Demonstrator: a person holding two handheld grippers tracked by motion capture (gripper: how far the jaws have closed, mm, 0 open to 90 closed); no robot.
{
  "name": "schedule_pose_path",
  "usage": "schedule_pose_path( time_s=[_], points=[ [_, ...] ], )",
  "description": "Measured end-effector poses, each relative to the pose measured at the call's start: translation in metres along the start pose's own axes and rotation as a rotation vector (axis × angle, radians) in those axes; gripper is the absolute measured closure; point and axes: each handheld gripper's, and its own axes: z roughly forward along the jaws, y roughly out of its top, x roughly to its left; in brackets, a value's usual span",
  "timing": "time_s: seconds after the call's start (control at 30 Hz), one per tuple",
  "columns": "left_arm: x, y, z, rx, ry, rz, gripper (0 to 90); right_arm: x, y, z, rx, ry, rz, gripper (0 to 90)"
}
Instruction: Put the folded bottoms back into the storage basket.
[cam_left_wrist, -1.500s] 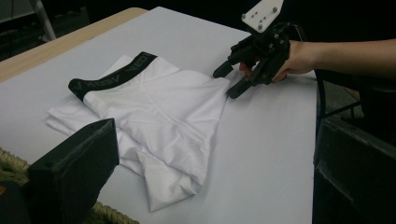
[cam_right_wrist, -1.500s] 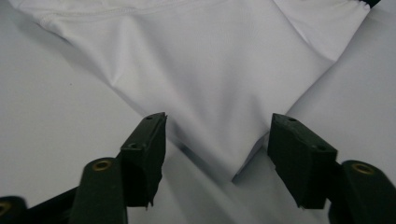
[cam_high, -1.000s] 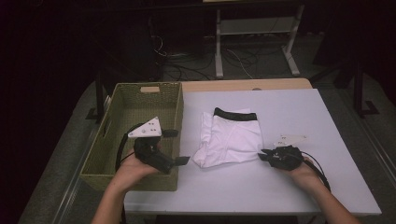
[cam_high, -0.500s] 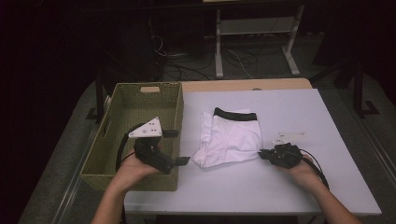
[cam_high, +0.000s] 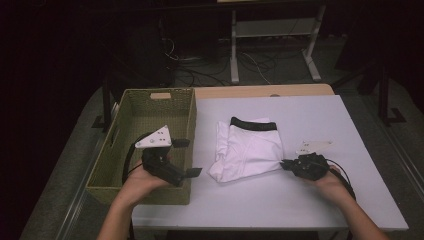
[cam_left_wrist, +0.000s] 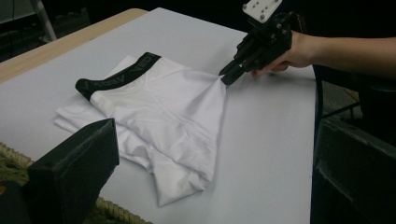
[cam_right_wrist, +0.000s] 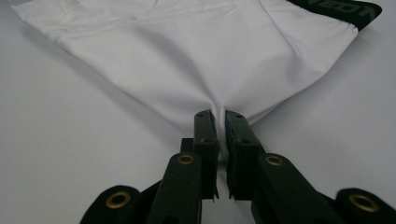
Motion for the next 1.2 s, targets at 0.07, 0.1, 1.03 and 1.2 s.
schedule_pose_path(
  time_s=[0.07, 0.1, 1.03, 1.2],
  points=[
    [0.0, 0.0, -0.001, 0.0, 0.001, -0.001, 0.2, 0.0, -0.001, -0.003, 0.002, -0.001, 0.002, 82.9],
    [0.0, 0.0, -0.001, -0.001, 0.002, -0.001, 0.2, 0.0, -0.002, -0.004, 0.001, -0.004, 0.0, 82.8],
    [-0.002, 0.001, 0.004, 0.003, -0.011, 0.002, 0.2, 0.007, -0.032, -0.046, 0.016, -0.012, 0.034, 82.8],
    [-0.002, 0.002, 0.004, 0.003, -0.012, 0.004, 0.2, 0.009, -0.037, -0.052, 0.018, -0.014, 0.035, 82.8]
  ],
)
